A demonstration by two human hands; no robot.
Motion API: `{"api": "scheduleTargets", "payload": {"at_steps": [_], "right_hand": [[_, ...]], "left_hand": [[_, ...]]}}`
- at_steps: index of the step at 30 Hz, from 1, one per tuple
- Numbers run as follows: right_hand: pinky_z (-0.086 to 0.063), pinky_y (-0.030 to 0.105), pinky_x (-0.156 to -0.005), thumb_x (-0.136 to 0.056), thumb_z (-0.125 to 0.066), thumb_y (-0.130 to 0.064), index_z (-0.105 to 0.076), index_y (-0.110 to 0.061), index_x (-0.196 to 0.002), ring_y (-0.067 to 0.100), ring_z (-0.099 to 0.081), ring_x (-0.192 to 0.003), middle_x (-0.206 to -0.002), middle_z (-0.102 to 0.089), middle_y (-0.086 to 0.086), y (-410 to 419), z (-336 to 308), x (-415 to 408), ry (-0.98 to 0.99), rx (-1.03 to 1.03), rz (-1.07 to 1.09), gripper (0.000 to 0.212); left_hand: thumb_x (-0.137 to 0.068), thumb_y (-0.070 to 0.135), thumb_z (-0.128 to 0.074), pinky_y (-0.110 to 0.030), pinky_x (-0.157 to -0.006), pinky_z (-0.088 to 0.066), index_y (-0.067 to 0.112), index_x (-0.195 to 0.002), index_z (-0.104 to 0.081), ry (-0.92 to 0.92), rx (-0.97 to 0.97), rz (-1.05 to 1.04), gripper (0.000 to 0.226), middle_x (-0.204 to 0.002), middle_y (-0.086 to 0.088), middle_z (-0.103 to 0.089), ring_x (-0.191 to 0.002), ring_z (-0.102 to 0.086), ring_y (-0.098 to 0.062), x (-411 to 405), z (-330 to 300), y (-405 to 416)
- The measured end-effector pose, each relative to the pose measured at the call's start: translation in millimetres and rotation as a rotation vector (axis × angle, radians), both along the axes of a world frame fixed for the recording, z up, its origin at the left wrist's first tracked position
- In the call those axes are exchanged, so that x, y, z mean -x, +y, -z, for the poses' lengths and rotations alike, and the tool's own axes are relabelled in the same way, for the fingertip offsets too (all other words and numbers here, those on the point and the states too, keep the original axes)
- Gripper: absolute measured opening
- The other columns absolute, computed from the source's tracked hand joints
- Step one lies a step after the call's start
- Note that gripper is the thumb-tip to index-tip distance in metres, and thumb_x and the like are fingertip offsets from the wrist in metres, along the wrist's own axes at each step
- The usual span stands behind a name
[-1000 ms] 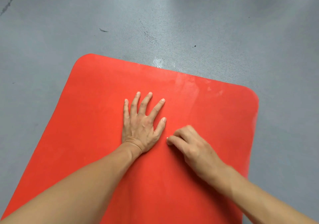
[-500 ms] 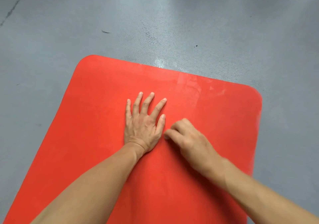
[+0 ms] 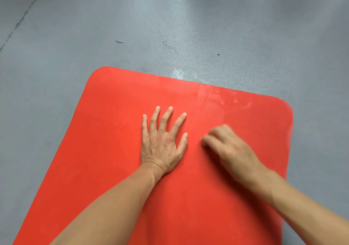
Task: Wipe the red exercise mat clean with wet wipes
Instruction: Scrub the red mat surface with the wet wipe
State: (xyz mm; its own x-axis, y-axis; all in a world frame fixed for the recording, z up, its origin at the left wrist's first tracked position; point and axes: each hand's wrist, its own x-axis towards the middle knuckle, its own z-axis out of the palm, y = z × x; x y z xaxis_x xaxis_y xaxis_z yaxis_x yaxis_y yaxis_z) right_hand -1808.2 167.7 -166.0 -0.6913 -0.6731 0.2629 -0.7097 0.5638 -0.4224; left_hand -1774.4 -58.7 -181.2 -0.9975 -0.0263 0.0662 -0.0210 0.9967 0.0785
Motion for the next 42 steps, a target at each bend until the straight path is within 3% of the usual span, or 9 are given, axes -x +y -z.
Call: {"api": "scheduleTargets", "payload": {"at_steps": [6,9,12,16,23,28,32,38,42], "right_hand": [[-0.05,0.042,-0.079,-0.092,-0.067,0.001,-0.071,-0.006,-0.098,0.031,-0.054,-0.091,-0.095,-0.062,0.009,-8,12,41,-0.032,0.156,0.503,0.01],[-0.047,0.032,-0.084,-0.092,-0.066,0.003,-0.072,-0.004,-0.101,0.028,-0.055,-0.092,-0.097,-0.062,0.009,-5,13,-11,-0.039,0.171,0.406,0.013],[-0.051,0.034,-0.082,-0.091,-0.064,0.001,-0.071,-0.004,-0.106,0.028,-0.057,-0.091,-0.099,-0.06,0.008,0,18,-34,-0.056,0.139,0.336,0.017],[-0.053,0.041,-0.073,-0.091,-0.067,0.002,-0.068,-0.009,-0.105,0.027,-0.054,-0.089,-0.096,-0.055,0.005,-1,20,-33,-0.099,0.114,0.361,0.018],[-0.05,0.037,-0.078,-0.099,-0.065,-0.005,-0.071,-0.01,-0.108,0.023,-0.053,-0.084,-0.092,-0.055,0.002,-4,8,-31,-0.148,0.209,0.472,0.012],[-0.047,0.035,-0.08,-0.097,-0.067,-0.004,-0.074,-0.009,-0.102,0.029,-0.055,-0.081,-0.086,-0.057,0.008,-43,10,41,-0.134,0.345,0.696,0.01],[-0.046,0.037,-0.074,-0.093,-0.066,-0.003,-0.072,-0.009,-0.097,0.029,-0.053,-0.086,-0.086,-0.055,0.01,-39,11,88,-0.075,0.21,0.6,0.01],[-0.039,0.036,-0.08,-0.098,-0.058,-0.003,-0.074,-0.003,-0.109,0.04,-0.057,-0.088,-0.092,-0.061,0.02,49,14,82,-0.037,0.208,1.193,0.019],[-0.041,0.038,-0.078,-0.089,-0.062,0.003,-0.074,-0.003,-0.105,0.036,-0.059,-0.084,-0.087,-0.061,0.017,-34,13,84,-0.047,0.196,0.837,0.02]], "left_hand": [[-0.097,0.063,-0.038,-0.066,-0.123,-0.017,0.044,-0.156,-0.043,-0.022,0.016,0.007,0.062,-0.164,-0.002,-0.04,-0.157,-0.023,-0.035,-1,0,-1],[-0.097,0.062,-0.037,-0.068,-0.123,-0.017,0.042,-0.156,-0.043,-0.042,0.028,0.008,0.062,-0.164,-0.003,-0.039,-0.157,-0.023,-0.037,2,0,0],[-0.1,0.057,-0.034,-0.072,-0.12,-0.018,0.037,-0.156,-0.044,-0.058,0.052,0.025,0.06,-0.164,-0.008,-0.039,-0.156,-0.023,-0.042,-1,1,1],[-0.101,0.053,-0.035,-0.076,-0.117,-0.019,0.029,-0.153,-0.05,-0.048,0.055,0.046,0.059,-0.162,-0.007,-0.042,-0.154,-0.027,-0.044,8,-4,13],[-0.101,0.052,-0.034,-0.069,-0.122,-0.017,0.04,-0.159,-0.037,-0.055,-0.012,0.053,0.06,-0.165,0.003,-0.038,-0.158,-0.021,-0.033,19,0,46],[-0.101,0.05,-0.036,-0.068,-0.123,-0.015,0.04,-0.158,-0.038,-0.062,-0.013,0.052,0.059,-0.165,0.003,-0.038,-0.158,-0.021,-0.033,21,0,43],[-0.1,0.05,-0.037,-0.068,-0.123,-0.015,0.041,-0.159,-0.039,-0.08,0.01,0.047,0.059,-0.165,0.003,-0.038,-0.158,-0.021,-0.032,19,0,43],[-0.099,0.048,-0.04,-0.069,-0.122,-0.017,0.039,-0.158,-0.04,-0.082,-0.002,0.049,0.06,-0.164,0.002,-0.039,-0.158,-0.022,-0.034,20,0,43],[-0.099,0.048,-0.039,-0.07,-0.122,-0.017,0.038,-0.158,-0.041,-0.079,-0.002,0.058,0.06,-0.165,0.001,-0.039,-0.158,-0.022,-0.034,20,-1,43]]}}
